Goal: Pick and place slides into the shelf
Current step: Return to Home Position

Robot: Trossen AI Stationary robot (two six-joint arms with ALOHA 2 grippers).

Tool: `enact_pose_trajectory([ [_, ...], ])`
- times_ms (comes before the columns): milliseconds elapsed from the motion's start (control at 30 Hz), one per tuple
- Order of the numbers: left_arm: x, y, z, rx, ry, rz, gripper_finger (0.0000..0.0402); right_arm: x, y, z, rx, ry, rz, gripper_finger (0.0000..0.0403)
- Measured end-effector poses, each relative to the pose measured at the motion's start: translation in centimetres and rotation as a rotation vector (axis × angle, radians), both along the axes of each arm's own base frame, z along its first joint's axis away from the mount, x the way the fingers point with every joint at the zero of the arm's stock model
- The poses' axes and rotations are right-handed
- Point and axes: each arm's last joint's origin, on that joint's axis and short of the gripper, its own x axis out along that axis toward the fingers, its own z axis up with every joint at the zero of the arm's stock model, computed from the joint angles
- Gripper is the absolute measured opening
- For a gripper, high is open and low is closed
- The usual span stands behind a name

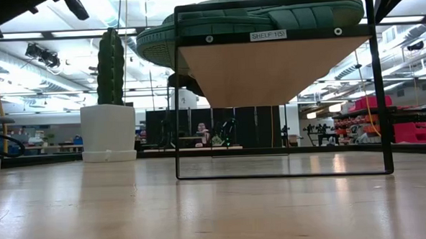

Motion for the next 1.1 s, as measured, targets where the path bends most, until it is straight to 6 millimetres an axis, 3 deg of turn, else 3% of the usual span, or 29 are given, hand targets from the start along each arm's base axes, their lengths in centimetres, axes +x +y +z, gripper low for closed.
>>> enact_pose_trajectory([
  [933,-4.3,1.0,-0.2,-0.002,0.005,0.089,0.0017,0.0,0.0,0.0,0.013,-0.002,-0.006,0.0004],
  [1100,-5.3,1.1,-0.3,0.012,-0.014,0.121,0.0005,0.0,0.0,0.0,0.014,-0.002,-0.007,0.0006],
])
